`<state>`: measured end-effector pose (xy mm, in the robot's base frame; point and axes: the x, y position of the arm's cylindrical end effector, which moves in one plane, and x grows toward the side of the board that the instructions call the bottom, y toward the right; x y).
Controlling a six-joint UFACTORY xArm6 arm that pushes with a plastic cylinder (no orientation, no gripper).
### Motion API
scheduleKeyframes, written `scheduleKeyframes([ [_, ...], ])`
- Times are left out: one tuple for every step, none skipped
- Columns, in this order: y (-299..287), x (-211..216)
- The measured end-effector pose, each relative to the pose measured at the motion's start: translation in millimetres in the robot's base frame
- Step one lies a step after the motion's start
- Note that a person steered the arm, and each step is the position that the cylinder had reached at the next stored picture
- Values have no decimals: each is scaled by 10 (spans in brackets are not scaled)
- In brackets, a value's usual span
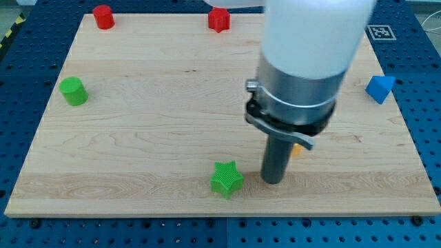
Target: Move your arm to the bottom center
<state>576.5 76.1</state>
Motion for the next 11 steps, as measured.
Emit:
scheduleKeyframes([
  [195, -117],
  [227, -389],
  [265, -595],
  [321, -622],
  [448, -406],
  [517, 75],
  [271, 423],
  [22, 421],
  [-399, 421],
  [-751, 368],
  [-965, 101],
])
